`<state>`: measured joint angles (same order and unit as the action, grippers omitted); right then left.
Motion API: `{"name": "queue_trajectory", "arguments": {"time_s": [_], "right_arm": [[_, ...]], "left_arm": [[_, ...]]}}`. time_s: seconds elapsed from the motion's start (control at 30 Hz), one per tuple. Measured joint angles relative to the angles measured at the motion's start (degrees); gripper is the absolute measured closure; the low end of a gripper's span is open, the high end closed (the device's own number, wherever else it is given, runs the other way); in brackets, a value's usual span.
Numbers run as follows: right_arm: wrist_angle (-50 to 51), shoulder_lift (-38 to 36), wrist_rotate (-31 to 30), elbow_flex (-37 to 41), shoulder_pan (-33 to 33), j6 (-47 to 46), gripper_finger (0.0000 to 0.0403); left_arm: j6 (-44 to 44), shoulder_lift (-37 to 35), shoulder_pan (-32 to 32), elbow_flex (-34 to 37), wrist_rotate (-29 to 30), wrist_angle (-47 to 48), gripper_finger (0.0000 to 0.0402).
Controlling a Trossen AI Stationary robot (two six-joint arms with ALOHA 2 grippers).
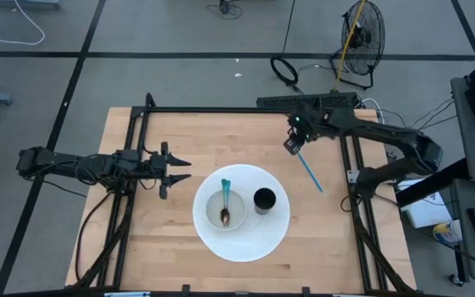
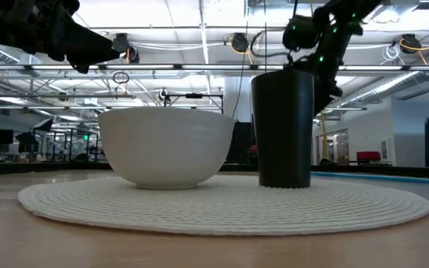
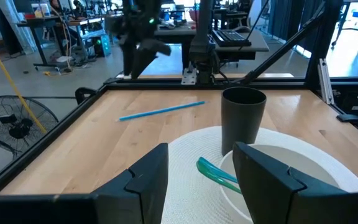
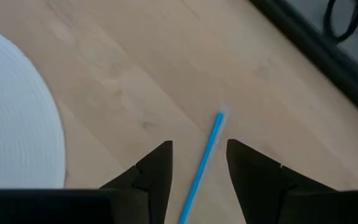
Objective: Pick & Place Utensil
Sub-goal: Put the blue straw into the black cup
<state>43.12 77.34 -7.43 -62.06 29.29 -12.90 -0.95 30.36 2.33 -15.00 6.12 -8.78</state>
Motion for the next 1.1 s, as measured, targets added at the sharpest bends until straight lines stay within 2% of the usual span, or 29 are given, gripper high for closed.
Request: {"name": "queue_trajectory", "arguments": {"time_s": [0.2, 0.63, 1.1], "right_arm": [[-0.88, 5.84, 1.67, 0.00, 4.70, 2.26, 0.0250], [-3.28, 15.33, 4.76, 0.00, 10.01, 4.66, 0.0240], [-3.46, 21.49, 4.79, 0.00, 11.22, 2.09, 0.0233]], "left_arm": [[-0.04, -0.01, 0.00, 0.00, 0.01, 0.00, 0.0215], [-0.83, 0.00, 0.00, 0.00, 0.06, 0.05, 0.0215], [-1.29, 0.00, 0.00, 0.00, 0.06, 0.60, 0.0215]]}}
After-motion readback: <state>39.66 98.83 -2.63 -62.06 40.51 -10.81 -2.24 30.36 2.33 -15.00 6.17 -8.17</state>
